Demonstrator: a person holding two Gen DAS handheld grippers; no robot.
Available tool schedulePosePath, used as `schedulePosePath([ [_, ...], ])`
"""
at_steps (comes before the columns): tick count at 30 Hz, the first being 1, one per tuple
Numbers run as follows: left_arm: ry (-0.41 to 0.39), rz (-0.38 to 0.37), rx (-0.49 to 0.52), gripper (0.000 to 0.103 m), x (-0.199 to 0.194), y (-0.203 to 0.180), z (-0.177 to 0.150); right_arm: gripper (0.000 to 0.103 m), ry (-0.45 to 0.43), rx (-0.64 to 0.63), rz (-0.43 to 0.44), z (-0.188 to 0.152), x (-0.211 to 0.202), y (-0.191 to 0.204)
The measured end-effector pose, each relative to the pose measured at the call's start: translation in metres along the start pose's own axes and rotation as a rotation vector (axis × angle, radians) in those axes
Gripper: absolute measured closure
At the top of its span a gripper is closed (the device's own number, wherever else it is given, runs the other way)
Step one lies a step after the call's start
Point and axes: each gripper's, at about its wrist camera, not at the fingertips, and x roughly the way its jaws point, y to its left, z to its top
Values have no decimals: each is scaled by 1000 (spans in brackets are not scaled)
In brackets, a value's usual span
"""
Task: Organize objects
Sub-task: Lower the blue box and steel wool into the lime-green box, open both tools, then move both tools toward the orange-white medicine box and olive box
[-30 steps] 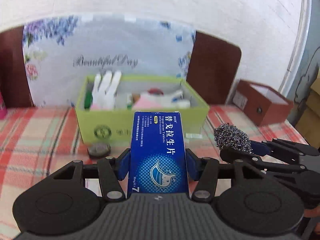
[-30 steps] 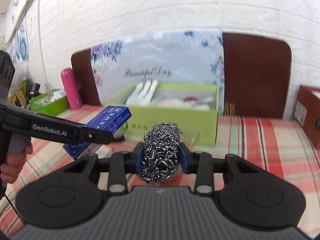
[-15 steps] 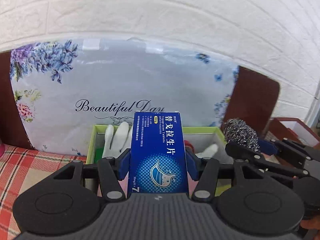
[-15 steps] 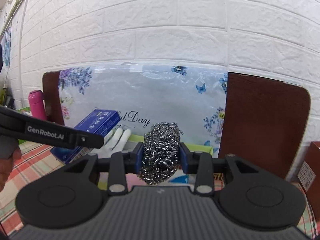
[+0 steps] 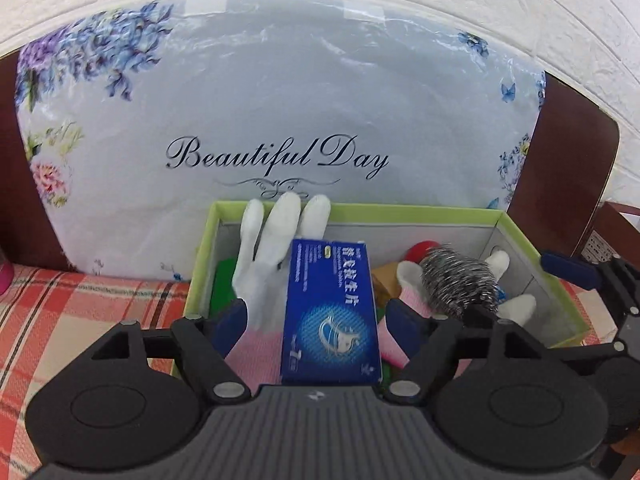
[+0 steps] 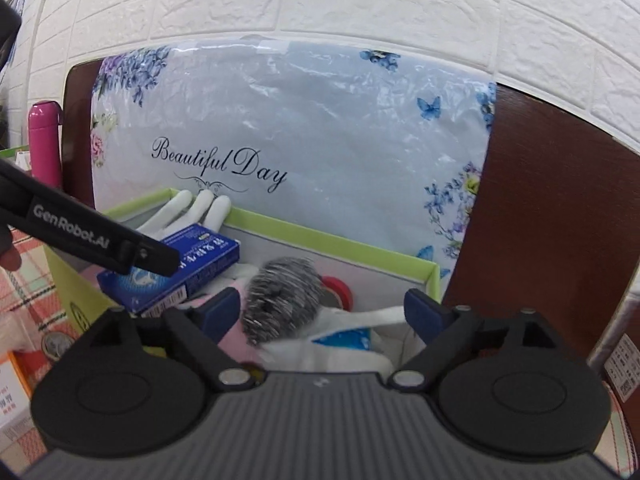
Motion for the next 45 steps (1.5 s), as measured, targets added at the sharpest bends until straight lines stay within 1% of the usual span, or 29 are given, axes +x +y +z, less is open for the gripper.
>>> schedulePosePath([
  [4,-11,-8,-10,24,-21,-4,-3,6,-16,29,-14,1,-22,-1],
  [8,4,12,-7,24,-46,-11,-6,1,-64,62,-19,7,-59,0],
  [11,13,12,-2,24,-67,-18,-14,0,-88,99,-9,8,-87,3],
  [14,24,-10,-1,24,-87,-23,-28,0,-71,168,11,3,-111,3],
  [17,31,-7,-4,24,-103,-25,-47,0,-61,244,24,-6,-130,2],
  [21,67,13,-20,24,-114,-24,-69,0,-37,264,20,-20,-149,7],
  [27,115,17,-63,24,-121,-18,-96,0,-2,320,30,-40,-166,11],
  [36,166,57,-111,24,-122,0,-122,0,63,332,43,-66,-173,23],
  [39,174,77,-124,24,-121,8,-131,0,87,330,51,-73,-172,28],
  [41,158,86,-132,24,-122,13,-136,0,106,335,55,-78,-171,31],
  [43,137,87,-144,24,-123,18,-140,0,127,345,60,-84,-170,36],
  [45,144,81,-149,24,-119,21,-142,0,147,335,75,-90,-169,43],
])
